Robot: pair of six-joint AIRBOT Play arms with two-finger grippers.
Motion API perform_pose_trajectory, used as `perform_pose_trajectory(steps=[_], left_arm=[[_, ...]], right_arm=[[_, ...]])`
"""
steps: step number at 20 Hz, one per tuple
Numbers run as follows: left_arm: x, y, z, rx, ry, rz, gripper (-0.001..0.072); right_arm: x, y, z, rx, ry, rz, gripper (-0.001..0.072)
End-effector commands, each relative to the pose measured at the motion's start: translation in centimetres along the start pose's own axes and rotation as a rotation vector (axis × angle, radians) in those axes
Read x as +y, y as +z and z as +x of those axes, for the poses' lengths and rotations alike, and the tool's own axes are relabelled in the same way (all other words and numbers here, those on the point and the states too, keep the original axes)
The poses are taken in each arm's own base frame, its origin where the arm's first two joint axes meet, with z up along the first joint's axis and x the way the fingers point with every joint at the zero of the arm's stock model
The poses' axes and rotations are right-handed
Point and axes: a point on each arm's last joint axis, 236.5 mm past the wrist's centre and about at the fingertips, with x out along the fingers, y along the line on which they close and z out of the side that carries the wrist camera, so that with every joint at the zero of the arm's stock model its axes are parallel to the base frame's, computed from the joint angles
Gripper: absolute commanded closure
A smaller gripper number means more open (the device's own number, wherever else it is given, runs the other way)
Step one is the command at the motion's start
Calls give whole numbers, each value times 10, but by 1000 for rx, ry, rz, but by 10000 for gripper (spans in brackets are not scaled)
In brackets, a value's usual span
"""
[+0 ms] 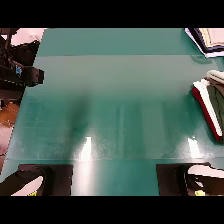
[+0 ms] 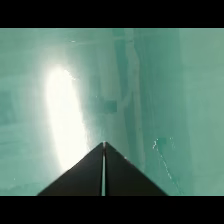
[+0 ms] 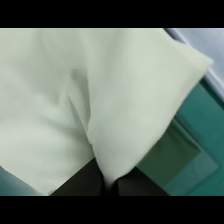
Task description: Fold the shirts.
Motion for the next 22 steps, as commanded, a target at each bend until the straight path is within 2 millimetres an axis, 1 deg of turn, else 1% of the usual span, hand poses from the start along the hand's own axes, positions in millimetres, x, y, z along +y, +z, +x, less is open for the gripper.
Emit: perform_pose_trajectory(steps=[1, 2, 3, 6, 8, 9, 11, 12, 13, 14, 15, 18, 20, 22], left_arm=[[0, 0, 0, 0, 0, -1, 677], [0, 0, 0, 0, 0, -1, 677], [0, 0, 0, -2, 1, -1, 677], [0, 0, 0, 2, 1, -1, 677], [0, 2, 0, -8, 0, -1, 677], [0, 5, 0, -19, 0, -1, 677], [0, 11, 0, -47, -1, -1, 676], [0, 15, -1, -63, -2, -1, 677], [-1, 18, -1, -75, -3, -1, 677], [-1, 20, -1, -86, -3, -1, 677], [-1, 22, -1, -94, -3, -1, 677], [-1, 25, -1, -108, -4, -1, 677], [-1, 26, -1, -108, -4, -1, 677], [-1, 25, -1, -108, -4, -1, 677]], right_arm=[[-23, -37, 13, 157, -42, 98, 496], [-24, -46, 18, 194, -42, 111, 304], [-24, -54, 23, 229, -41, 113, 222], [-21, -64, 29, 269, -32, 115, 223], [-4, -60, 26, 250, 21, 94, 224], [10, -55, 21, 220, 65, 80, 225], [53, -41, 8, 131, 195, 35, 230], [78, -35, -1, 90, 264, 6, 237], [102, -34, -11, 66, 327, -27, 345], [127, -36, -22, 49, 390, -65, 593], [145, -39, -31, 37, 428, -101, 693], [199, -59, -53, 19, 496, -239, 693], [231, -73, -65, 8, 540, -319, 693], [255, -85, -74, 3, 576, -380, 693]])
